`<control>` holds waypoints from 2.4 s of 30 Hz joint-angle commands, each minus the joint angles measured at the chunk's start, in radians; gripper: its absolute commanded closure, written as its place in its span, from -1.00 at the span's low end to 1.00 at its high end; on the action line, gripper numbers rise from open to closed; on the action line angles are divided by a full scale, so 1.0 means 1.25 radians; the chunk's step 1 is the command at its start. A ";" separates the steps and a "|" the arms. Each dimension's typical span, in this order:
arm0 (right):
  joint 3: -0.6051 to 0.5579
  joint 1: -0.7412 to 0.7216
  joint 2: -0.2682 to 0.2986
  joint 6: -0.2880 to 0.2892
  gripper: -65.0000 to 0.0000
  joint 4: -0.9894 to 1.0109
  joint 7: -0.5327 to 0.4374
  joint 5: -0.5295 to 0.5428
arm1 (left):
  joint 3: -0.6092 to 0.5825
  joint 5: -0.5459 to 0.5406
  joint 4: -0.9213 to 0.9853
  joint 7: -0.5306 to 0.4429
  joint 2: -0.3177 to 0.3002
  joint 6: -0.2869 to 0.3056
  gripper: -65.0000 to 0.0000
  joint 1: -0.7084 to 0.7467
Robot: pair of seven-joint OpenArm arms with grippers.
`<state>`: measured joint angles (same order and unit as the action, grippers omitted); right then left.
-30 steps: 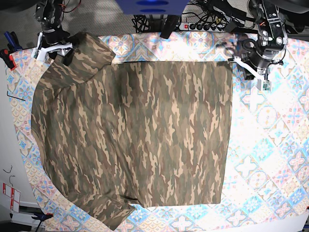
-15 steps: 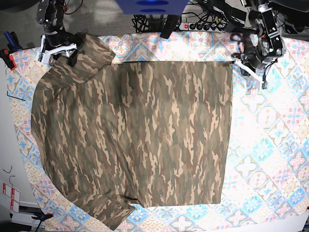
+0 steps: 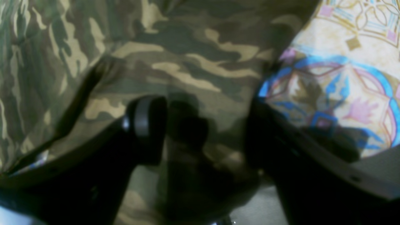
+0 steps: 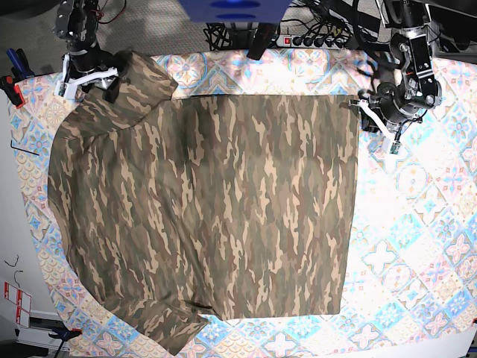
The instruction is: Fold the T-shirt properly
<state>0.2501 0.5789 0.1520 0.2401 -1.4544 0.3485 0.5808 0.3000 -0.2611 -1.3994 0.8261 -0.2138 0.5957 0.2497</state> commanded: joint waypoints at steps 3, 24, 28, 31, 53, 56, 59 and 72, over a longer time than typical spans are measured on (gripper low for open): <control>-0.041 0.013 -0.008 0.047 -0.14 0.005 0.090 0.001 | -0.074 -0.020 0.017 0.082 0.031 0.049 0.87 0.019; -0.028 0.031 0.019 0.048 0.98 -0.058 0.081 -0.014 | -0.211 -0.022 -0.007 0.015 0.054 0.054 1.00 0.062; 0.022 0.047 0.008 0.048 0.98 -0.133 0.075 -0.091 | -0.210 -0.022 -0.056 0.014 0.053 0.054 1.00 0.089; 0.030 0.053 -0.012 0.048 0.98 -0.160 0.075 -0.134 | -0.210 -0.022 -0.107 0.016 0.053 0.054 1.00 0.111; 0.024 0.048 -0.041 0.048 0.98 -0.171 0.077 -0.220 | -0.101 -0.022 -0.294 0.019 0.048 0.056 0.89 0.194; 0.023 0.047 -0.041 0.048 0.98 -0.171 0.078 -0.220 | -0.101 -0.022 -0.360 0.019 0.054 0.056 0.61 0.202; 0.023 0.047 -0.041 0.048 0.98 -0.170 0.079 -0.220 | -0.103 -0.024 -0.397 0.019 0.078 0.056 0.39 0.197; 0.023 0.046 -0.039 0.048 0.98 -0.169 0.079 -0.220 | -0.257 -0.011 -0.406 0.019 0.100 0.048 -0.05 0.100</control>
<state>0.2749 0.6315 0.0971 0.2947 -1.6531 0.4652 0.2985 -0.0216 -0.2623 -1.8908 0.8684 -0.0853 0.6590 0.3813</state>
